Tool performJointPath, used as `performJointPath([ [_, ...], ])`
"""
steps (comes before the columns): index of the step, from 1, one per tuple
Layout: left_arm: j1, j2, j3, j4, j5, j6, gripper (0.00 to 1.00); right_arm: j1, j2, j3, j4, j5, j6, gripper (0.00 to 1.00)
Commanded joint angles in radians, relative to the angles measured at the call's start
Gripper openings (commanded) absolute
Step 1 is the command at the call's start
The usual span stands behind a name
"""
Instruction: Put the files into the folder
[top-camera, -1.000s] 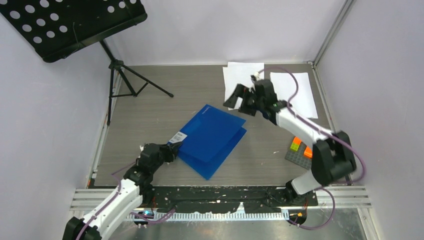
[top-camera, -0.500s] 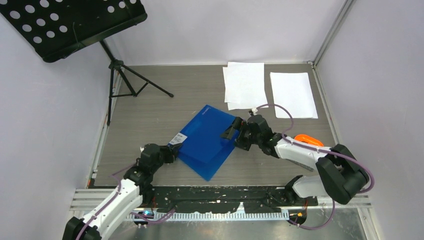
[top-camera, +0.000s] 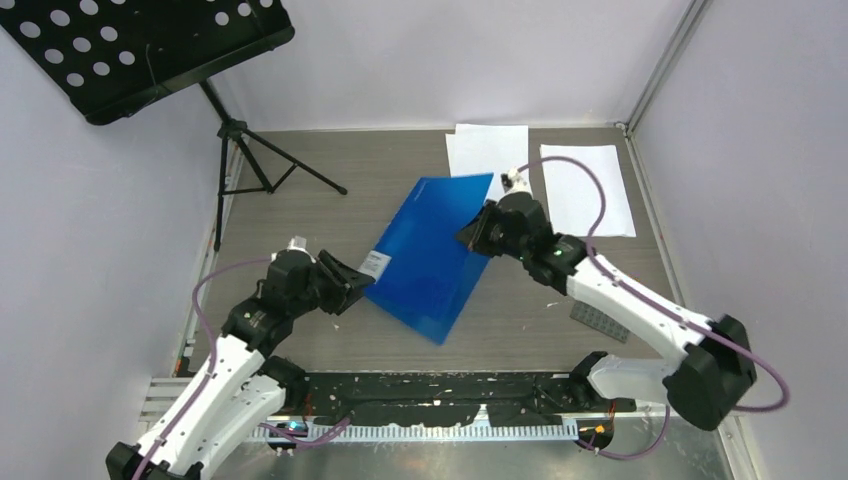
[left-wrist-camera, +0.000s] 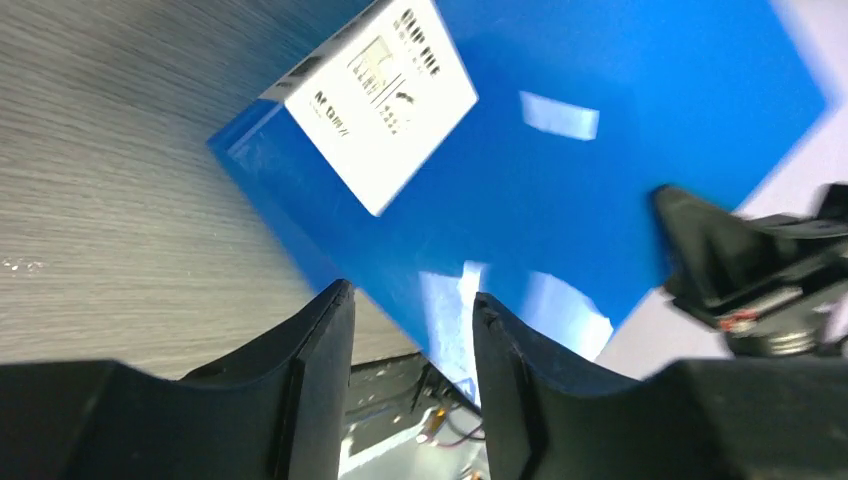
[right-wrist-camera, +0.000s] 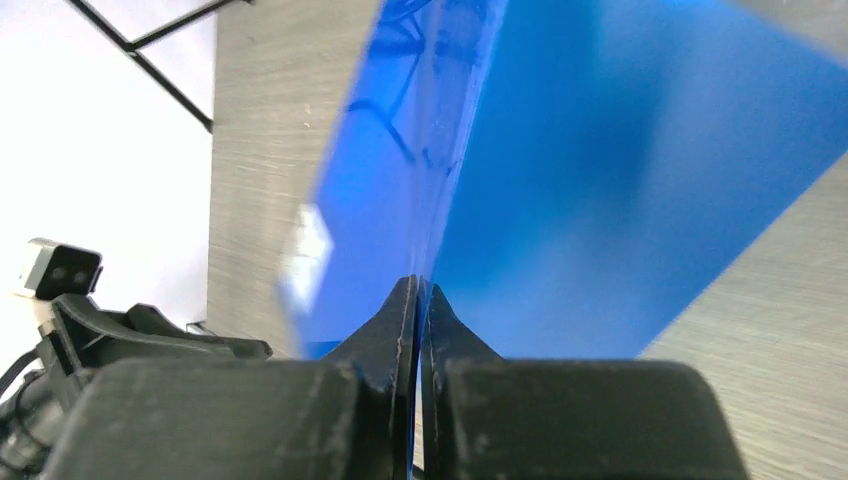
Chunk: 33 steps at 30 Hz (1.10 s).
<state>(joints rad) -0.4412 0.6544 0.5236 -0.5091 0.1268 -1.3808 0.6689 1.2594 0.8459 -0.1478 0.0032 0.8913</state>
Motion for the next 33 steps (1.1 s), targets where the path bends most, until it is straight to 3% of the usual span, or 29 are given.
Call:
performJointPath([
  [1, -0.016, -0.031, 0.087, -0.203, 0.091, 0.309, 0.49, -0.014, -0.114, 0.167, -0.320, 0.132, -0.269, 0.06],
  [4, -0.024, -0.018, 0.103, -0.211, 0.143, 0.363, 0.50, -0.018, -0.107, 0.252, -0.452, 0.162, -0.360, 0.06],
  [12, -0.027, 0.120, 0.108, -0.162, 0.078, 0.406, 0.34, 0.002, -0.018, 0.473, -0.685, 0.207, -0.479, 0.06],
  [18, -0.024, 0.324, 0.181, -0.083, 0.059, 0.446, 0.27, 0.156, 0.192, 0.696, -0.846, 0.372, -0.480, 0.06],
  [22, -0.032, 0.550, 0.252, 0.029, 0.087, 0.428, 0.01, 0.249, 0.264, 0.765, -0.783, 0.353, -0.410, 0.06],
  [26, -0.053, 0.723, 0.312, 0.102, 0.108, 0.391, 0.00, 0.303, 0.333, 0.681, -0.611, 0.331, -0.300, 0.06],
  [29, -0.047, 0.746, 0.308, 0.091, 0.035, 0.366, 0.00, 0.325, 0.395, 0.592, -0.378, 0.256, -0.189, 0.06],
  [33, -0.010, 0.815, 0.311, 0.085, 0.047, 0.397, 0.00, 0.431, 0.435, 0.583, -0.236, 0.291, -0.141, 0.06],
])
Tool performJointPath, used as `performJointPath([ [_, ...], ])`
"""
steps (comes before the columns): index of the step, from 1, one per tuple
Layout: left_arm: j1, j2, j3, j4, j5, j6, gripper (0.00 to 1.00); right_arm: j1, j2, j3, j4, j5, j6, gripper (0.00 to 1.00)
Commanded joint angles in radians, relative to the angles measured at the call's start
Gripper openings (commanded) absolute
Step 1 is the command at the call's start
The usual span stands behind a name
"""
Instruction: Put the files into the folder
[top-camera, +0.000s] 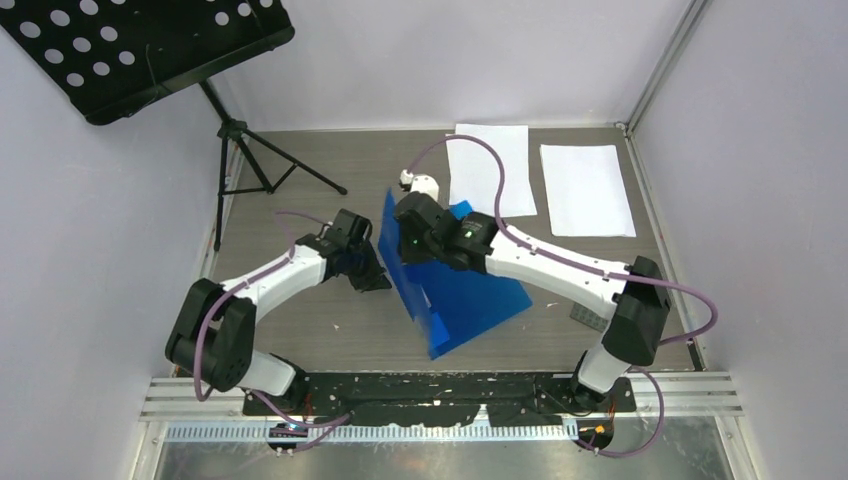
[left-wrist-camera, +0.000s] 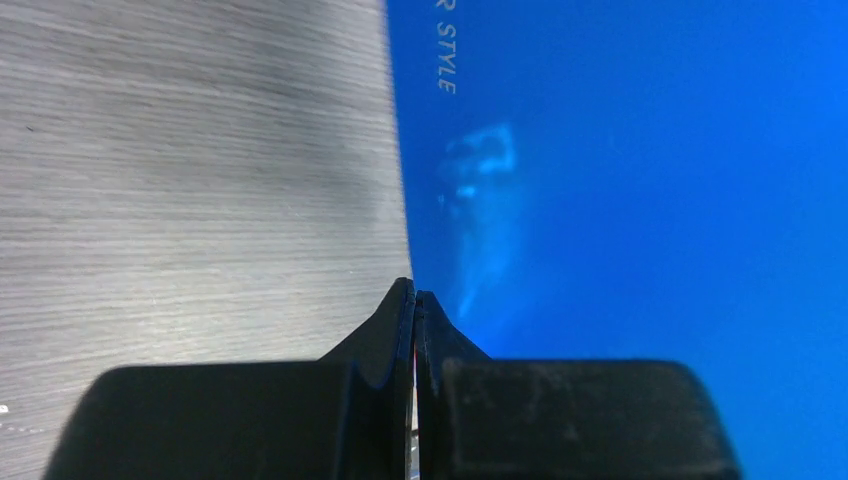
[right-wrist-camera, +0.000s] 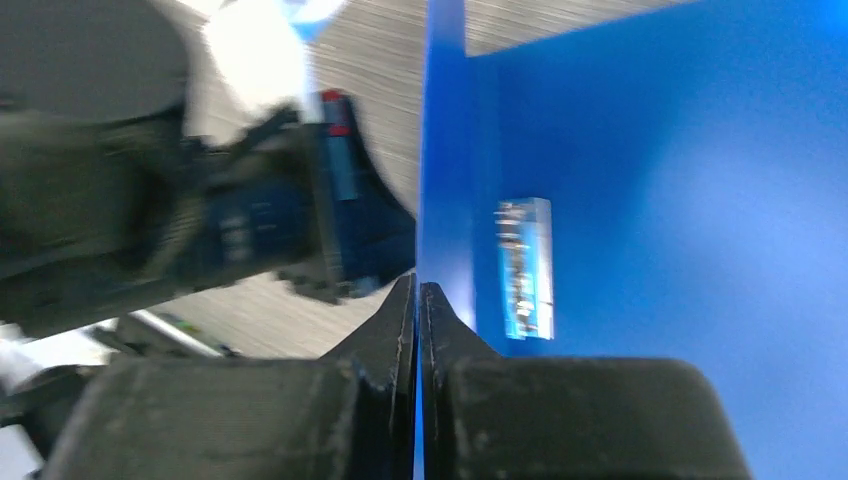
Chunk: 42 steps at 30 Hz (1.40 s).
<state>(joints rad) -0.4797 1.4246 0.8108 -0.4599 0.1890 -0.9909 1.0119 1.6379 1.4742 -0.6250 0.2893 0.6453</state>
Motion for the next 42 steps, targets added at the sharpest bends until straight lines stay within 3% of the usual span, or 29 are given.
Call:
performJointPath([
  [1, 0.035, 0.068, 0.011, 0.059, -0.001, 0.002, 0.00, 0.104, 0.060, -0.077, 0.345, -0.076, 0.117, 0.06],
  [3, 0.056, 0.107, -0.006, 0.073, 0.020, 0.009, 0.00, 0.107, 0.087, -0.149, 0.520, -0.210, 0.168, 0.06],
  [7, 0.125, 0.017, -0.068, -0.035, -0.131, 0.105, 0.00, 0.097, 0.142, -0.285, 0.741, -0.321, 0.209, 0.06],
  [11, 0.180, -0.174, 0.032, -0.284, -0.285, 0.244, 0.00, 0.089, 0.279, -0.276, 0.679, -0.310, 0.216, 0.06],
  [15, 0.179, -0.366, 0.146, -0.429, -0.352, 0.258, 0.13, 0.086, 0.375, -0.296, 0.718, -0.333, 0.234, 0.08],
  [17, 0.179, -0.406, 0.199, -0.442, -0.332, 0.272, 0.22, 0.087, 0.368, -0.325, 0.770, -0.344, 0.225, 0.22],
  [18, 0.179, -0.401, 0.225, -0.440, -0.299, 0.274, 0.24, 0.088, 0.360, -0.352, 0.791, -0.347, 0.221, 0.38],
  [20, 0.170, -0.354, 0.276, -0.434, -0.262, 0.261, 0.24, 0.088, 0.335, -0.371, 0.838, -0.359, 0.203, 0.54],
  [22, 0.164, -0.262, 0.309, -0.420, -0.241, 0.245, 0.24, 0.089, 0.313, -0.385, 0.874, -0.370, 0.195, 0.60],
  [28, 0.159, 0.136, 0.400, -0.360, -0.015, 0.254, 0.15, 0.095, 0.281, -0.492, 1.069, -0.415, 0.208, 0.68],
  [32, 0.142, 0.335, 0.367, -0.335, 0.078, 0.288, 0.09, 0.102, 0.236, -0.567, 1.178, -0.426, 0.210, 0.72],
  [38, 0.139, 0.502, 0.310, -0.337, 0.030, 0.322, 0.09, 0.080, 0.061, -0.604, 1.105, -0.402, 0.117, 0.80],
  [42, 0.138, 0.493, 0.307, -0.332, -0.030, 0.313, 0.09, 0.015, -0.118, -0.570, 0.778, -0.207, 0.031, 0.84],
])
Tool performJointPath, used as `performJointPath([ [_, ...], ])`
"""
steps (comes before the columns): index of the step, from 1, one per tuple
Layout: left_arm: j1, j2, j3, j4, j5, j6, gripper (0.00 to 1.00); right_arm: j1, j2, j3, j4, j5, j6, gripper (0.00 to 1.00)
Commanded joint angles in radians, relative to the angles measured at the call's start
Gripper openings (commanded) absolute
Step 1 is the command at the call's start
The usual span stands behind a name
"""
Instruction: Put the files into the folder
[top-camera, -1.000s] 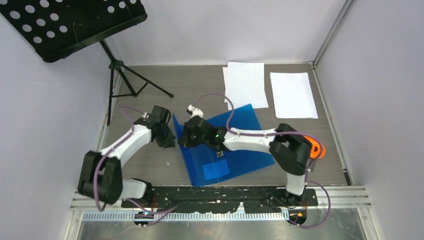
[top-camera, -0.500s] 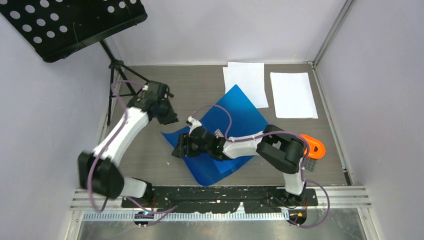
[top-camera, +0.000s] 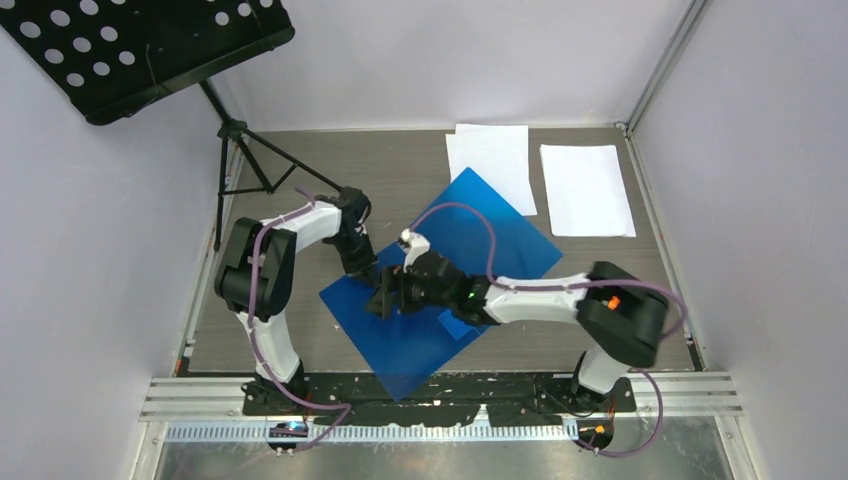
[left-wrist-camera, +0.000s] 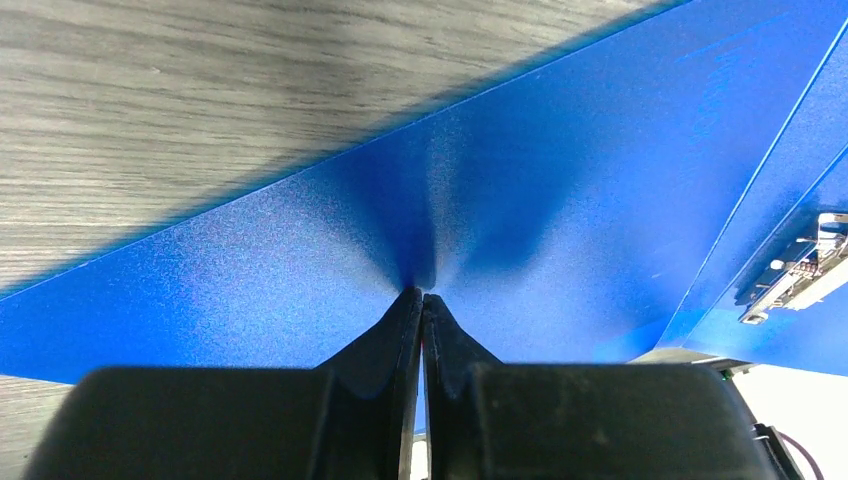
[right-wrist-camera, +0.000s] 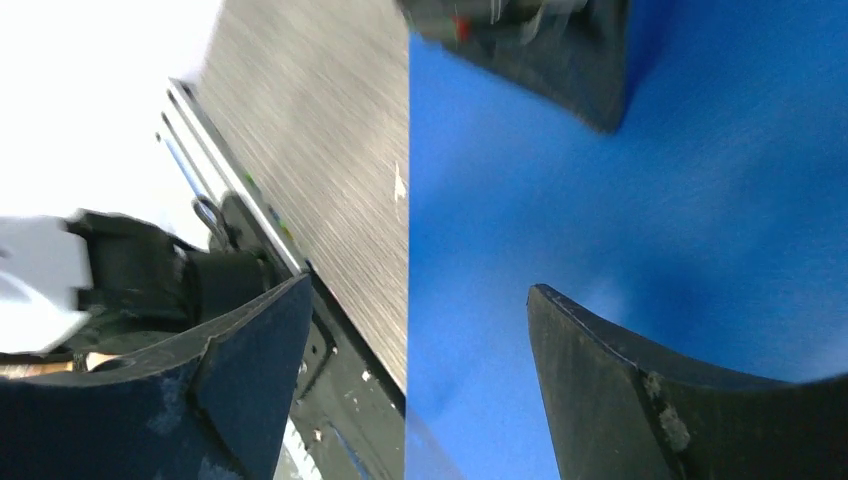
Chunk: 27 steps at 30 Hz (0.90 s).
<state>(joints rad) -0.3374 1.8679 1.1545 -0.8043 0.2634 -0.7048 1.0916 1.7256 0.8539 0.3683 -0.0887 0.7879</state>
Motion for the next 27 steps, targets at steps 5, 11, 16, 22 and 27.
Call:
performJointPath([
  [5, -0.023, 0.049, 0.049, -0.047, -0.175, 0.051, 0.09, -0.236, -0.278, 0.050, -0.544, 0.477, -0.220, 0.84],
  [11, -0.062, 0.063, 0.226, -0.109, -0.225, 0.088, 0.09, -0.363, -0.071, 0.000, -0.663, 0.550, -0.215, 0.82],
  [16, -0.110, 0.092, 0.350, -0.111, -0.164, 0.091, 0.10, -0.076, -0.004, -0.094, -0.639, 0.461, -0.018, 0.79],
  [22, -0.177, 0.083, 0.247, 0.032, -0.081, 0.013, 0.11, -0.011, -0.079, -0.170, -0.614, 0.439, 0.072, 0.73],
  [27, -0.198, 0.014, 0.074, 0.117, -0.091, -0.104, 0.11, -0.013, -0.138, -0.159, -0.633, 0.441, 0.054, 0.71],
])
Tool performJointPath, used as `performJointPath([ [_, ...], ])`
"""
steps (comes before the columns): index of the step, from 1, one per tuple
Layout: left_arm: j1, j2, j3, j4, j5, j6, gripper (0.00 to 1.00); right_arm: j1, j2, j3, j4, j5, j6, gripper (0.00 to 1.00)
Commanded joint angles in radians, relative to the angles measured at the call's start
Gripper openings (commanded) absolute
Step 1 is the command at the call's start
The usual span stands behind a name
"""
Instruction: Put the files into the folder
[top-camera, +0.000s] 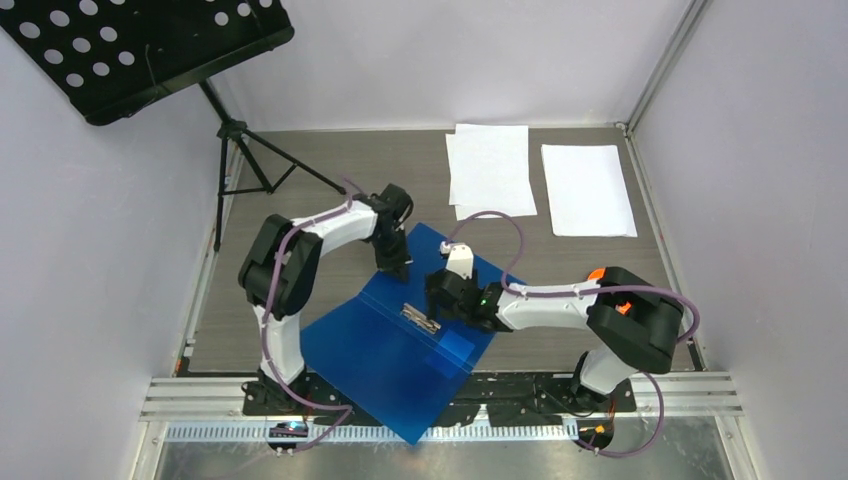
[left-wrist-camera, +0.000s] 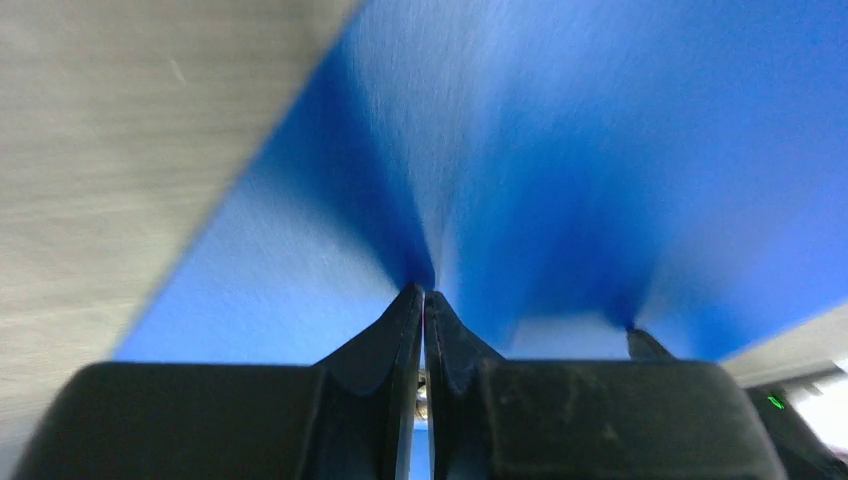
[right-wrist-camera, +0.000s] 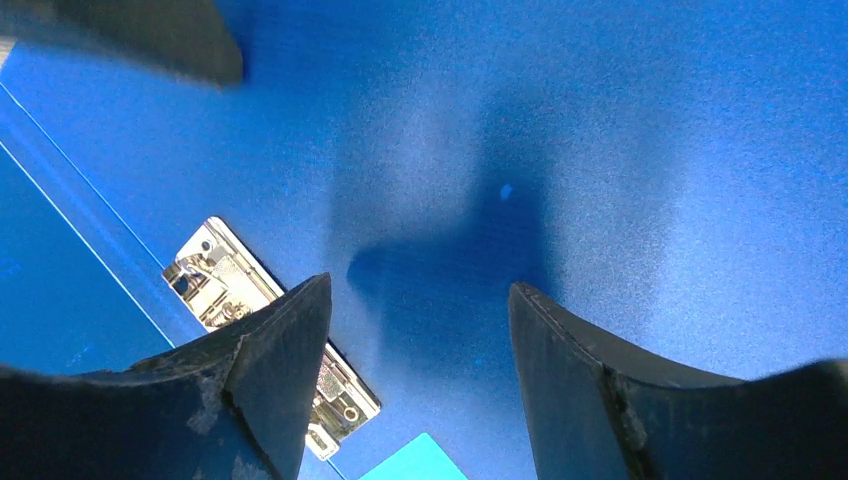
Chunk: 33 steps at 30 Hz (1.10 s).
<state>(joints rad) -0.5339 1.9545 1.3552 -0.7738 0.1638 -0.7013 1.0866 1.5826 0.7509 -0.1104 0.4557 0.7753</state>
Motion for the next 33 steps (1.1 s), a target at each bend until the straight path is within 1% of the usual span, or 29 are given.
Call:
performJointPath([
  [1, -0.002, -0.122, -0.193, 0.141, -0.004, -0.148, 0.12, -0.003, -0.002, -0.062, -0.149, -0.105, 0.071, 0.70],
  [3, -0.007, -0.238, -0.328, 0.210, -0.019, -0.209, 0.14, 0.014, -0.021, -0.088, -0.132, -0.099, 0.066, 0.70],
  [5, -0.016, -0.341, -0.415, 0.238, -0.060, -0.246, 0.16, 0.023, -0.055, -0.118, -0.096, -0.096, 0.036, 0.70],
  [7, -0.018, -0.363, -0.463, 0.259, -0.066, -0.258, 0.18, 0.029, -0.127, -0.160, -0.005, -0.115, -0.035, 0.71],
  [9, -0.018, -0.330, -0.453, 0.242, -0.082, -0.241, 0.18, 0.042, -0.171, -0.164, 0.029, -0.131, -0.117, 0.71],
  [12, -0.018, -0.256, -0.435, 0.250, -0.057, -0.212, 0.17, 0.084, -0.183, -0.133, 0.016, -0.112, -0.250, 0.70],
  [14, -0.018, -0.214, -0.414, 0.269, -0.026, -0.190, 0.17, 0.096, -0.162, -0.109, 0.005, -0.106, -0.301, 0.70],
  [17, -0.018, -0.139, -0.344, 0.256, 0.011, -0.134, 0.17, 0.103, -0.099, -0.061, -0.007, -0.114, -0.343, 0.70],
  [19, -0.018, -0.108, -0.286, 0.231, 0.025, -0.100, 0.16, 0.106, -0.059, -0.033, -0.016, -0.108, -0.339, 0.68],
  [21, -0.018, -0.084, -0.241, 0.215, 0.019, -0.082, 0.16, 0.109, -0.019, 0.002, -0.041, -0.101, -0.334, 0.65],
  [25, -0.017, -0.034, -0.170, 0.199, 0.036, -0.060, 0.16, 0.100, 0.000, 0.040, -0.098, -0.055, -0.277, 0.63],
  [28, -0.017, -0.006, -0.137, 0.199, 0.056, -0.040, 0.16, 0.083, 0.000, 0.046, -0.112, -0.062, -0.258, 0.59],
  [30, -0.015, -0.020, -0.137, 0.196, 0.062, -0.034, 0.15, 0.061, 0.004, 0.044, -0.113, -0.090, -0.245, 0.55],
  [32, -0.014, -0.077, -0.165, 0.209, 0.053, -0.031, 0.17, 0.038, 0.018, 0.042, -0.123, -0.103, -0.235, 0.48],
  [33, -0.014, -0.115, -0.183, 0.210, 0.038, -0.030, 0.18, 0.024, 0.020, 0.041, -0.130, -0.105, -0.229, 0.41],
])
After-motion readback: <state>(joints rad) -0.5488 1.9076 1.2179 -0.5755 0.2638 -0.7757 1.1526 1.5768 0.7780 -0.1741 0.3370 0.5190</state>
